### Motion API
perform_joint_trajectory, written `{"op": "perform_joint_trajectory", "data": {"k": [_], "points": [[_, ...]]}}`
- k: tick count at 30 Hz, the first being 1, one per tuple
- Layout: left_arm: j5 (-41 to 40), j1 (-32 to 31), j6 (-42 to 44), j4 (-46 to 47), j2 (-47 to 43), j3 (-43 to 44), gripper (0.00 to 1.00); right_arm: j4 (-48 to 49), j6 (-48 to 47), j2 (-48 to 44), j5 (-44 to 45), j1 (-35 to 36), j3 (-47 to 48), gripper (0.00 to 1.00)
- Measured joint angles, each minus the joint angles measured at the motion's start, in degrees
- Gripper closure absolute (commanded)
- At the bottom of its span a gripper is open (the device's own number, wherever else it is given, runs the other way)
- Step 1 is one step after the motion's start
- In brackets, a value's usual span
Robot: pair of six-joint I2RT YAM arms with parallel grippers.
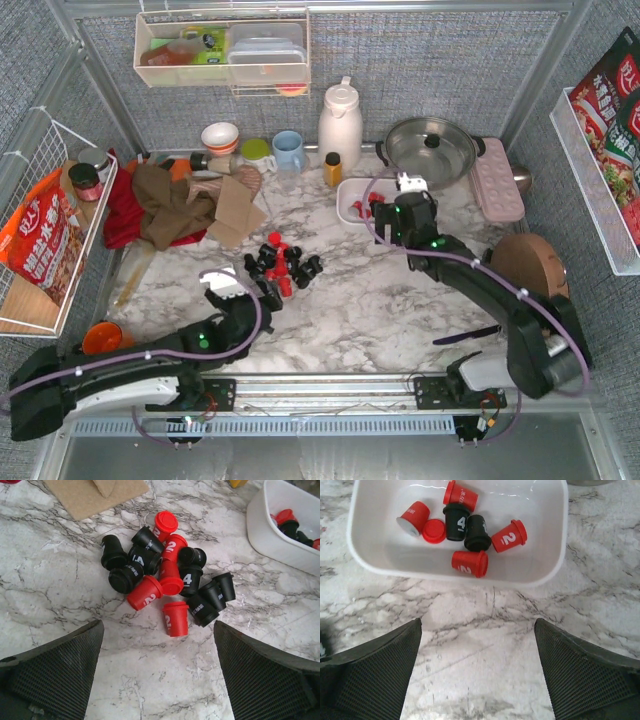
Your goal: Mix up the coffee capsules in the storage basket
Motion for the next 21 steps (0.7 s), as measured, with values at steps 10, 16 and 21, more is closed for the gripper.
{"op": "perform_joint_trajectory", "data": {"k": [10,16,21], "points": [[5.68,5.97,-1.31,2.12,23.12,11.39,0.01,0.24,0.52,-16.04,-0.02,2.62,-12.74,0.01],[9.68,8.55,-4.90,-0.94,35.41,21.00,0.00,0.76,0.85,-17.88,-0.55,2.62,-14.08,0.01],[12.11,9.79,-8.57,-7.50,45.16,28.44,0.06,0.76,2.27,-18.34,-3.19,2.78,-14.08,0.01]]}}
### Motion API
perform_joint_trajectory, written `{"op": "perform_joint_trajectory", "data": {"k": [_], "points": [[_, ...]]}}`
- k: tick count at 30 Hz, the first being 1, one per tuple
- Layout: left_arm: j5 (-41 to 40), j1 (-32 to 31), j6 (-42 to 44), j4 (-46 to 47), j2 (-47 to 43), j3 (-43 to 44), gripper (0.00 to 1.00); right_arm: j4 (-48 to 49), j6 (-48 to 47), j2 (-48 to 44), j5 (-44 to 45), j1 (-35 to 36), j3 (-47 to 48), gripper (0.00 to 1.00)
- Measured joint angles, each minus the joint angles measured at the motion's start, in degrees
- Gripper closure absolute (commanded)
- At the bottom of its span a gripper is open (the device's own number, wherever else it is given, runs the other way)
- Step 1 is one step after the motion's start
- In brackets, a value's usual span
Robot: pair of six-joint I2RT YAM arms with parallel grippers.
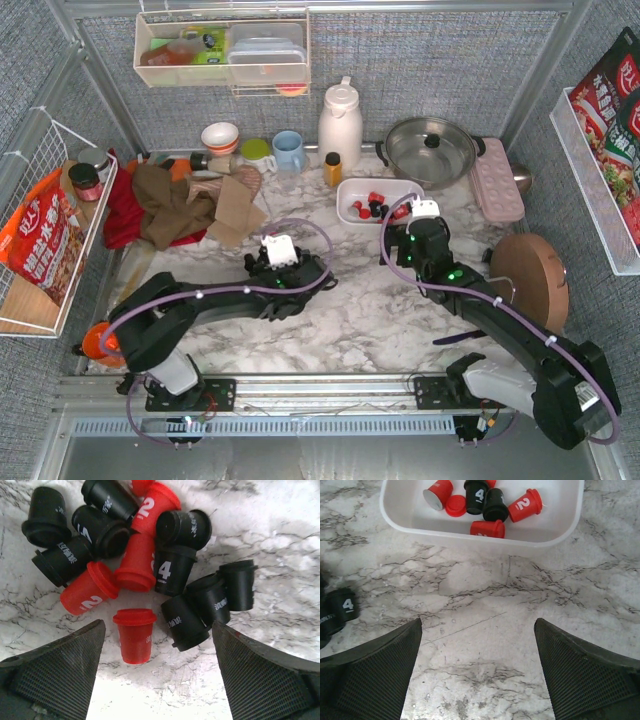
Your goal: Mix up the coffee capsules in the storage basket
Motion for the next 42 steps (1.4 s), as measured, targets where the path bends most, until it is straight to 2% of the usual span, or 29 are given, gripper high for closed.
{"op": "perform_joint_trajectory", "data": {"k": [5,9,16,21,29,42], "points": [[1.14,0.04,-4.50,-6.80,6.12,4.96,0.16,0.37,1.20,-0.39,-1.55,0.00,-0.52,0.01],[1.51,0.04,-6.99,-10.16,6.97,6.03,0.28,0.66,1.75,0.15,-2.62,0.00,-0.52,0.01],[1.81,0.09,-7.98,-10.49,0.22,0.85,0.35,0.70,1.79,0.61,-2.82,0.00,-0.52,0.01],[1.92,0.09,-7.78,-9.79,-3.34,-1.51,0.46,0.72,1.97,1.09,-2.99,0.00,-0.52,0.01],[2.86,0.09,-9.22,-7.87,-4.85,-5.64,0.48,0.72,1.99,1.42,-3.21,0.00,-0.52,0.01],[1.29,0.11,-10.97,-2.71,-2.21,-5.64,0.51,0.74,2.19,2.12,-3.89,0.00,-0.52,0.01]]}}
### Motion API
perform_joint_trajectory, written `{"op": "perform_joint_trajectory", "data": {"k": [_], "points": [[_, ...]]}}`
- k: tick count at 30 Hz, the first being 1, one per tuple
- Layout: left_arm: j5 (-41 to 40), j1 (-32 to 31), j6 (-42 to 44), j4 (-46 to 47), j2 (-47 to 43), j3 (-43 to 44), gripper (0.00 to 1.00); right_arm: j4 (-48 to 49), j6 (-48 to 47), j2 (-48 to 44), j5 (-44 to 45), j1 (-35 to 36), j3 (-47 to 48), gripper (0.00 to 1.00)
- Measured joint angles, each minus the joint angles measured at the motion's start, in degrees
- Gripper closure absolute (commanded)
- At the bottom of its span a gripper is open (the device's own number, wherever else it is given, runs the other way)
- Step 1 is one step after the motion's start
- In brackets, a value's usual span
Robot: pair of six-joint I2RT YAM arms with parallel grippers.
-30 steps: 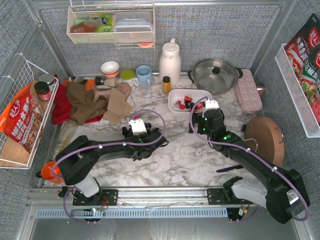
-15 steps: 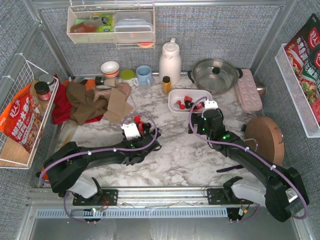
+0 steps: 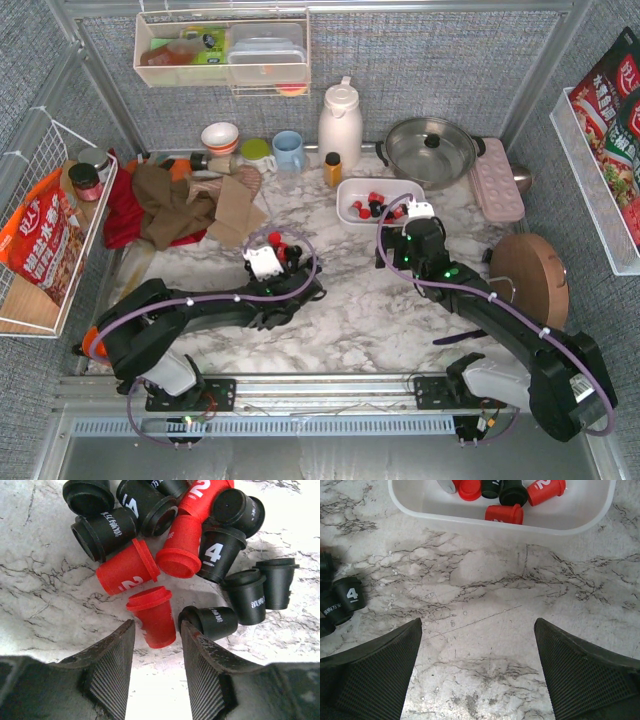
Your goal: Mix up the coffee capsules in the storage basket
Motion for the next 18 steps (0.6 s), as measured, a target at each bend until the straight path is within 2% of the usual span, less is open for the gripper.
{"op": "perform_joint_trajectory", "data": {"k": [8,18], "points": [[-0.96,0.44,-1.27,0.42,0.61,-1.75,0.55,0.02,0.22,0.59,-0.42,0.00,0.00,0.01],[-0.33,2.19,0.26,5.18,0.20,-4.98,0.52,0.00,0.24,0.85,-0.66,0.00,0.00,0.01]]}}
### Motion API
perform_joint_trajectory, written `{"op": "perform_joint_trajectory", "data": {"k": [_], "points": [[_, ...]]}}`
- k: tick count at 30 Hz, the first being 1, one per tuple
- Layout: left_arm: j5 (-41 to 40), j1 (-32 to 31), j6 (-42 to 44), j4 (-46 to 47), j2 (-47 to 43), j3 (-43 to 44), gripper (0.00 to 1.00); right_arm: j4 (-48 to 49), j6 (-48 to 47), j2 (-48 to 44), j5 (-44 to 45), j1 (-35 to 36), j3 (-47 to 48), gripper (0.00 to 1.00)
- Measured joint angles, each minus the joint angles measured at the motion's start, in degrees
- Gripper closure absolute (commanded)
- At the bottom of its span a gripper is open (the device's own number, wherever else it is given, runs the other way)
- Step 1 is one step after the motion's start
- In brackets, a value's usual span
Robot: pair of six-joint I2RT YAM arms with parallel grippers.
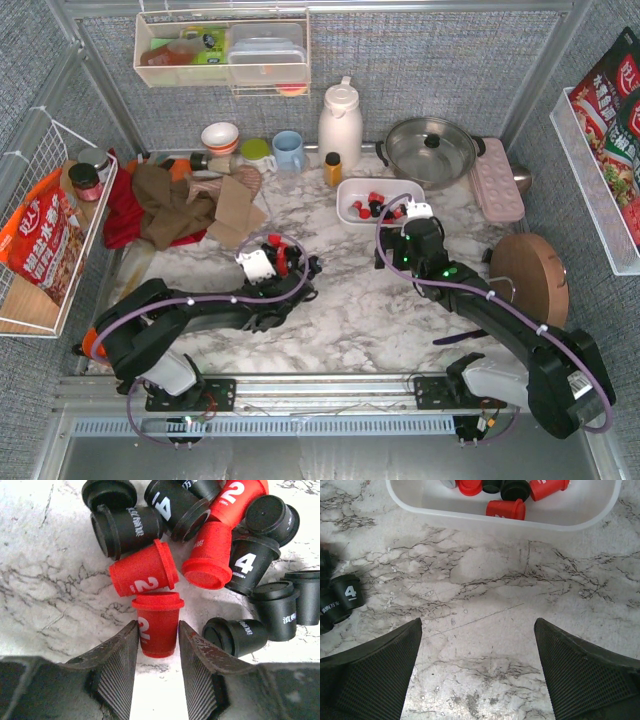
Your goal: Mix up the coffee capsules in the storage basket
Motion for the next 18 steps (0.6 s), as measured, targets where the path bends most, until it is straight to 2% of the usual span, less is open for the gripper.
{"op": "perform_joint_trajectory", "data": {"k": [9,12,16,18], "points": [[3.26,4.11,5.77,4.11,-1.09,-1.27,0.52,0.00,0.17,0.39,-0.24,0.00,0.07,0.01],[3.91,4.66,6.88,4.52,-1.33,-1.49,0.54,0.02,0.17,0.39,-0.24,0.00,0.11,0.01],[4.61,4.76,8.59,5.05,-1.16,-1.38,0.64,0.02,0.17,0.55,-0.24,0.00,0.11,0.01],[5.09,4.83,9.42,5.29,-1.11,-1.22,0.64,0.00,0.17,0.63,-0.24,0.00,0.11,0.01]]}}
